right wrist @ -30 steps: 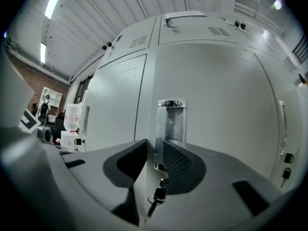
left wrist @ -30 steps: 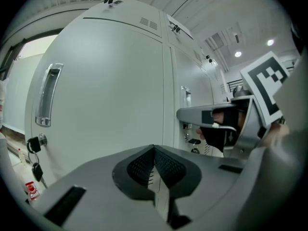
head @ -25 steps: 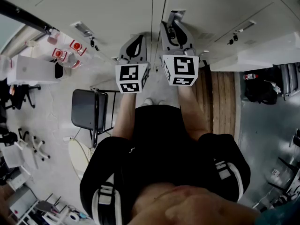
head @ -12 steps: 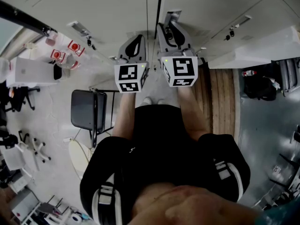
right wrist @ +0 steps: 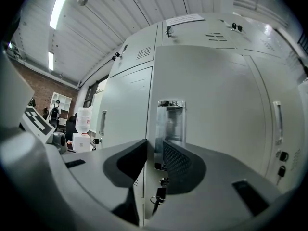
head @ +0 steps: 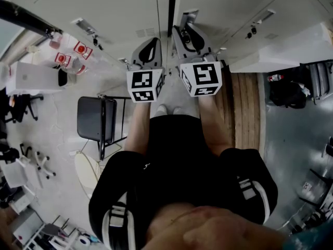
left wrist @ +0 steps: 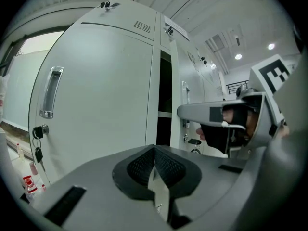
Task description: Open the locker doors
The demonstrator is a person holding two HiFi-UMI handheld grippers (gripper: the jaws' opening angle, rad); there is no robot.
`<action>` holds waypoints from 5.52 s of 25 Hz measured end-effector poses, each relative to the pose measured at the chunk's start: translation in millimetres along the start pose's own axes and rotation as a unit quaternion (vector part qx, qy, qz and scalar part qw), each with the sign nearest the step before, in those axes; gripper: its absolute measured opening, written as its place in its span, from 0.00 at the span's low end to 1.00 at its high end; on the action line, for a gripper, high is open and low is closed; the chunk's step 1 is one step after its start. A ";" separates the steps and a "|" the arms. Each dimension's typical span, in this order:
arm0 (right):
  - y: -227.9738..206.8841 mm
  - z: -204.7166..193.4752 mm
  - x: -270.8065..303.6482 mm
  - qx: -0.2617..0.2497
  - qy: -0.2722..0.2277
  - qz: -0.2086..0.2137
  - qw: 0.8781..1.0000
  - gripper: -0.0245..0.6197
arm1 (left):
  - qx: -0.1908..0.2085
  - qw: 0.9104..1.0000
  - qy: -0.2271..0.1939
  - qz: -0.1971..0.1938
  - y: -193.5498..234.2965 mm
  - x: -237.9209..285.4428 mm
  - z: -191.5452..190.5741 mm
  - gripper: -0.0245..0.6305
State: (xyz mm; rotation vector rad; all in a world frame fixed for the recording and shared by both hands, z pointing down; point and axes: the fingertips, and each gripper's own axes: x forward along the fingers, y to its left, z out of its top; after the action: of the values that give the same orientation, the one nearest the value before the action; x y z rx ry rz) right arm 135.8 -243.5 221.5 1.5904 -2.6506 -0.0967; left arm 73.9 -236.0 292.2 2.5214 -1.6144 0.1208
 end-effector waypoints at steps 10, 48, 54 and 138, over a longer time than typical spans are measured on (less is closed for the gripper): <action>3.4 -0.1 -34.8 0.006 -0.008 0.015 1.000 0.22 | -0.019 1.000 -0.008 -0.003 -25.3 -18.1 -1.1 0.05; -16.0 -1.7 -151.6 0.004 -0.009 -0.016 1.000 0.18 | 0.001 0.997 -0.026 -0.074 -143.5 -37.3 5.4 0.05; -19.2 -3.0 -169.4 0.008 -0.008 -0.018 1.000 0.12 | -0.002 0.996 -0.022 -0.089 -165.1 -40.6 2.7 0.05; 4.5 -62.3 -118.3 0.058 0.042 0.067 0.995 0.07 | -0.022 0.999 -0.022 0.039 -96.2 -65.8 -22.7 0.05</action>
State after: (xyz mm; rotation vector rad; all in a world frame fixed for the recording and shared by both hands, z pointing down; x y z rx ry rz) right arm 192.1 -138.7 282.8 1.4056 -2.7333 0.1301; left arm 133.9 -133.7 297.4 2.4471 -1.7123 0.0374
